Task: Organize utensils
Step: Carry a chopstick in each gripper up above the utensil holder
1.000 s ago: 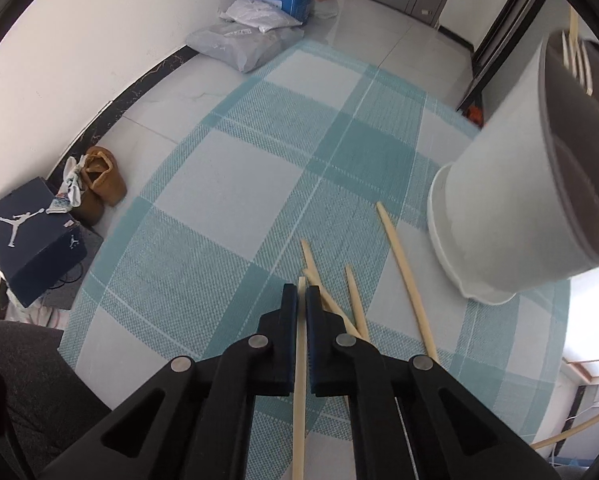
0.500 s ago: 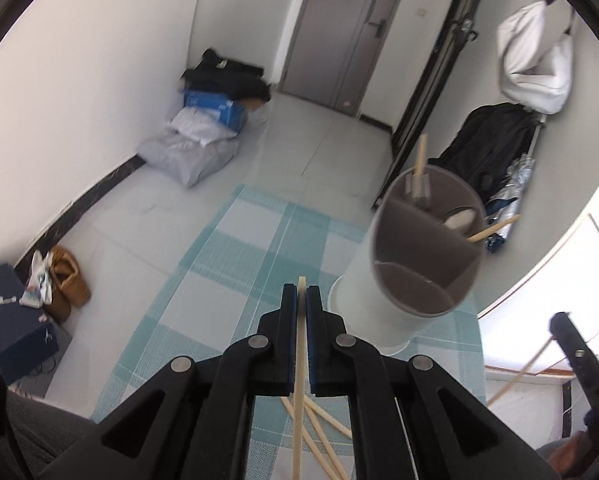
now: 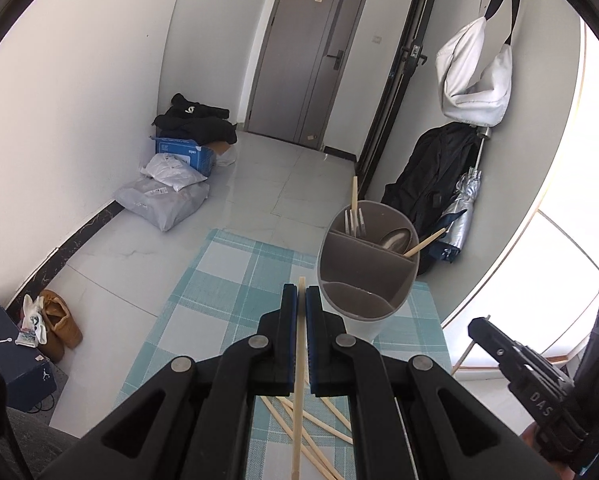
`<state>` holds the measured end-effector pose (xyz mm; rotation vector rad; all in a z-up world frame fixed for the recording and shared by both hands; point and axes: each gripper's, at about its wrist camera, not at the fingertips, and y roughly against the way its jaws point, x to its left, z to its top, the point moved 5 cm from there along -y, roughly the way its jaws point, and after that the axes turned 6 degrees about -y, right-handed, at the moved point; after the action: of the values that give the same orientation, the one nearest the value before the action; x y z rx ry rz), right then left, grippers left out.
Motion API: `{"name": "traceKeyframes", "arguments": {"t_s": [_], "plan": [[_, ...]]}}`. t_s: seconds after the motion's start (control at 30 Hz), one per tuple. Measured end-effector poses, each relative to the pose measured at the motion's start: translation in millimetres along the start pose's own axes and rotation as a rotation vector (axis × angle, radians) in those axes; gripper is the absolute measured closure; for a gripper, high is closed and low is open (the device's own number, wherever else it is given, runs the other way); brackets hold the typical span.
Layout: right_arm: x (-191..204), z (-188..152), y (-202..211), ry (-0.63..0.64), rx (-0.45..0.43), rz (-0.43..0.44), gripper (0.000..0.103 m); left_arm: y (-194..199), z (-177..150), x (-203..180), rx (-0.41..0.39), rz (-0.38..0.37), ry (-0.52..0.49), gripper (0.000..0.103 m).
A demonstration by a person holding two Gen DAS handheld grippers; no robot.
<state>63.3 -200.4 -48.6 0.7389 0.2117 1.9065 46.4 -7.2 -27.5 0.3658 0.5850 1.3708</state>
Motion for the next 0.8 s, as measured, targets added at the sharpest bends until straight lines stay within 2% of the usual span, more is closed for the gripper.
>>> {"name": "traceKeyframes", "arguments": {"t_s": [0.53, 0.8], "plan": [[23.0, 12.2, 12.0, 0.006, -0.027, -0.016, 0.099, 19.5, 20.8, 3.0, -0.048, -0.097, 0.017, 0.102], [37.4, 40.2, 16.5, 0.022, -0.064, -0.003, 0.099, 21.2, 50.2, 1.7, -0.065, -0.154, 0.042, 0.102]]}}
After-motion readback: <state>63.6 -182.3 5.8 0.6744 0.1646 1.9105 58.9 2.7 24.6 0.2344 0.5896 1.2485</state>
